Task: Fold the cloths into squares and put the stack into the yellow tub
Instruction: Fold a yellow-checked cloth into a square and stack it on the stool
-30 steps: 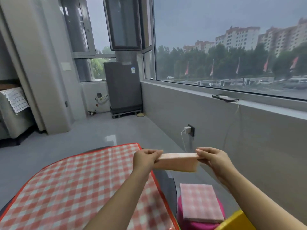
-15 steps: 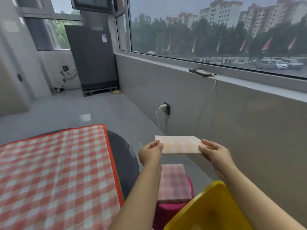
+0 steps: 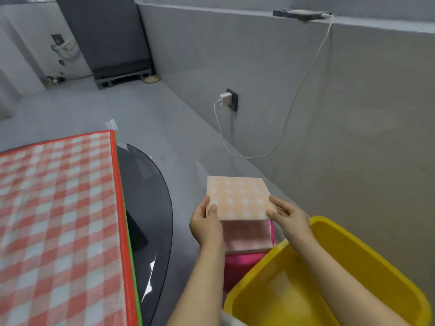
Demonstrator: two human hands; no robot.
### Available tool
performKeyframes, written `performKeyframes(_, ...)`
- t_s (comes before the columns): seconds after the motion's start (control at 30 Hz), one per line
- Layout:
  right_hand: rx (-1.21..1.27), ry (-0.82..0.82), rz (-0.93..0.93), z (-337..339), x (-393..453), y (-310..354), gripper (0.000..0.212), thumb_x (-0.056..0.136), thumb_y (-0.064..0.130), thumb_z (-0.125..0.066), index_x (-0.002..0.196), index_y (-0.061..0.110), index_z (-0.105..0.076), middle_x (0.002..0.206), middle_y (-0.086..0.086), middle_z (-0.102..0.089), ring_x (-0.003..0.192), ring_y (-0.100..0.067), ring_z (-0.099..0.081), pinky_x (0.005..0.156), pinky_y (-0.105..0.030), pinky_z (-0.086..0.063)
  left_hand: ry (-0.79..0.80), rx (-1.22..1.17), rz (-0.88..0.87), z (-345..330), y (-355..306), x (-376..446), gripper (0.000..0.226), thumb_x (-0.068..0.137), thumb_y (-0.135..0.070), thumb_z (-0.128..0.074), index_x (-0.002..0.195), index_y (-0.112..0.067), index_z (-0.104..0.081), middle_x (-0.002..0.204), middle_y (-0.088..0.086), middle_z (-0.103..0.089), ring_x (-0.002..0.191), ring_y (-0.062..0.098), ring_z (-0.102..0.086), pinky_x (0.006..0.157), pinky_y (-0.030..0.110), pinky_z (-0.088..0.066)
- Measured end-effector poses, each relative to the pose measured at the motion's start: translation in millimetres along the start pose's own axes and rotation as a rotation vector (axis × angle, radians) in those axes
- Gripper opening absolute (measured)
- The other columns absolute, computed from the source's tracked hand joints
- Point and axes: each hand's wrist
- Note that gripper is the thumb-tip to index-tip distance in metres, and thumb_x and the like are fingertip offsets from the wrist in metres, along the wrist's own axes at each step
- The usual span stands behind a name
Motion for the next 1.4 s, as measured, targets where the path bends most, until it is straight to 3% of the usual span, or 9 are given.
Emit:
performKeyframes(0.13,-0.167,0.021,-0.065,-6.0,-5.5,-38.9,0.044,0.085,0.003,-0.063,0.128,0.008,-0.055,0.129,-0.010,-0.057,0.124,-0.023,-0.049,0.082,-0.015,-0.041,0.006,0.206,-0.003,21.3,38.8,8.3,0.030,0.091,-0.004,-0.057,0.120,-0.012,-0.064,0.121,0.001,-0.064,0.104,0.012,-0.058,0.090,0.022,-0.043)
performKeyframes(0.2,-0.225,0.006,-0.088,-7.8,-6.8,-49.5,0.042,0.085,0.007,-0.065,0.127,0.011,-0.057,0.106,-0.006,-0.065,0.107,-0.020,-0.057,0.077,-0.014,-0.040,0.019,0.301,-0.001,29.2,48.6,11.0,0.031,0.091,-0.006,-0.058,0.120,-0.014,-0.064,0.122,0.000,-0.065,0.107,0.014,-0.060,0.088,0.021,-0.041)
performKeyframes(0.27,-0.272,-0.016,-0.092,-9.8,-6.1,-55.9,0.040,0.086,0.010,-0.064,0.125,0.012,-0.059,0.078,0.000,-0.056,0.087,-0.014,-0.057,0.067,-0.014,-0.039,0.046,0.381,-0.018,34.8,53.9,13.1,0.031,0.090,-0.007,-0.059,0.120,-0.015,-0.065,0.122,-0.001,-0.065,0.109,0.015,-0.059,0.087,0.020,-0.040)
performKeyframes(0.47,-0.385,-0.071,-0.048,-16.7,-4.2,-61.4,0.038,0.086,0.006,-0.062,0.123,0.011,-0.060,0.065,0.015,-0.038,0.073,-0.004,-0.047,0.073,-0.015,-0.034,0.084,0.524,-0.081,41.1,55.9,14.4,0.032,0.090,-0.009,-0.060,0.121,-0.016,-0.064,0.121,0.000,-0.065,0.108,0.015,-0.059,0.084,0.018,-0.040)
performKeyframes(0.63,-0.499,-0.088,-0.011,-21.0,-7.7,-63.8,0.040,0.086,0.007,-0.062,0.125,0.013,-0.060,0.094,0.000,-0.055,0.087,-0.013,-0.049,0.079,-0.022,-0.040,0.076,0.554,-0.104,45.4,60.0,13.7,0.030,0.089,-0.006,-0.060,0.118,-0.013,-0.065,0.117,0.002,-0.066,0.094,0.009,-0.056,0.081,0.019,-0.041)
performKeyframes(0.77,-0.518,-0.093,-0.006,-23.9,-9.0,-66.6,0.040,0.087,0.005,-0.060,0.126,0.012,-0.058,0.115,-0.010,-0.057,0.092,-0.015,-0.051,0.088,-0.029,-0.044,0.073,0.555,-0.111,46.0,62.4,12.1,0.030,0.090,-0.005,-0.059,0.118,-0.012,-0.065,0.119,0.003,-0.065,0.101,0.014,-0.058,0.083,0.020,-0.041)
performKeyframes(0.97,-0.636,-0.086,0.004,-27.7,-6.0,-71.6,0.042,0.090,0.008,-0.057,0.132,0.013,-0.053,0.118,-0.010,-0.055,0.101,-0.022,-0.052,0.090,-0.030,-0.039,0.111,0.599,-0.143,45.9,66.1,14.2,0.030,0.091,-0.004,-0.057,0.119,-0.012,-0.064,0.121,0.004,-0.057,0.095,0.011,-0.052,0.082,0.017,-0.037)
performKeyframes(1.13,-0.972,-0.146,-0.006,-28.3,-7.9,-78.0,0.038,0.093,0.027,-0.054,0.130,0.032,-0.052,0.119,0.001,-0.051,0.116,-0.020,-0.037,0.088,-0.032,-0.022,0.130,0.592,-0.127,48.7,69.7,17.0,0.029,0.090,-0.005,-0.058,0.117,-0.013,-0.065,0.113,0.004,-0.046,0.087,0.012,-0.052,0.082,0.018,-0.038)
performKeyframes(1.4,-0.944,-0.157,-0.042,-27.5,-13.7,-75.4,0.038,0.095,0.031,-0.048,0.132,0.036,-0.050,0.124,-0.001,-0.050,0.117,-0.022,-0.036,0.093,-0.033,-0.022,0.134,0.648,-0.165,48.5,67.9,8.4,0.031,0.093,-0.015,-0.056,0.124,-0.016,-0.061,0.128,0.005,-0.045,0.111,0.019,-0.051,0.089,0.020,-0.033)
Point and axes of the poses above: each hand's wrist, its own x-axis towards the middle knuckle, its own z-axis out of the back of the hand, y = z × x
